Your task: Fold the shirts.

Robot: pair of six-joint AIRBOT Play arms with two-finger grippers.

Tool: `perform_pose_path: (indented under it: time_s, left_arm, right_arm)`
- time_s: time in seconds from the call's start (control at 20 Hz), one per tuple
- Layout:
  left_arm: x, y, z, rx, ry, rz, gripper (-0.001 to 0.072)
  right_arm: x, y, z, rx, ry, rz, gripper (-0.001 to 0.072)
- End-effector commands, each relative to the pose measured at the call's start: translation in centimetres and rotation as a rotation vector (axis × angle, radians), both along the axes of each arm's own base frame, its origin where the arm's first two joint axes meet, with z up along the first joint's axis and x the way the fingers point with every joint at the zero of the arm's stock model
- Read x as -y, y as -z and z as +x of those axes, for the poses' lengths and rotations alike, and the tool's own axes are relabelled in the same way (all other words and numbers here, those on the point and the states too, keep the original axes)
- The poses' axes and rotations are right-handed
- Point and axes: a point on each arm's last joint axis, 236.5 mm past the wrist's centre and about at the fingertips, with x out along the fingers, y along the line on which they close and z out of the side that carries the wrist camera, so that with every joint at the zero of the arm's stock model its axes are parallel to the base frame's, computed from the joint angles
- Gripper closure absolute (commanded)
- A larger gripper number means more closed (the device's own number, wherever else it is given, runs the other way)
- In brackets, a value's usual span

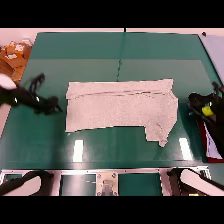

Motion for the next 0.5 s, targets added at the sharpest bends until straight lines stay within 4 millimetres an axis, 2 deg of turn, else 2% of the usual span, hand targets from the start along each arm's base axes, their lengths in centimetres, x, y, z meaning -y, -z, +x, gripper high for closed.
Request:
perform_pose_path:
  time_s: [0.0,0.05,0.1,0.15,0.3,0.45]
  left_arm:
    - [1.9,3.8,-5.7,0.044,-0.109,0.033,0.0581]
    - [2.5,4.8,-6.5,0.008,-0.158,0.019,0.0195]
    - [3.1,5.9,-7.2,-0.023,-0.189,0.014,0.004]
    - [3.5,6.7,-7.6,-0.034,-0.202,0.016,0.0047]
    - [4.9,7.5,-6.4,0.005,-0.318,-0.024,0.0046]
    - [5.7,7.4,-4.8,0.073,-0.389,-0.049,0.0047]
  right_arm:
    - [-1.5,2.3,-4.9,-0.011,0.064,-0.042,0.07]
    - [-1.7,2.9,-5.2,-0.013,0.068,-0.042,0.0696]
    - [-2.0,3.4,-5.5,-0.022,0.072,-0.031,0.0599]
    - [-2.4,3.7,-5.7,-0.027,0.076,-0.014,0.0466]
    - [-3.5,3.4,-4.1,0.024,0.115,0.049,0.045]
    - [-3.0,3.3,-2.9,0.075,0.139,0.035,0.0449]
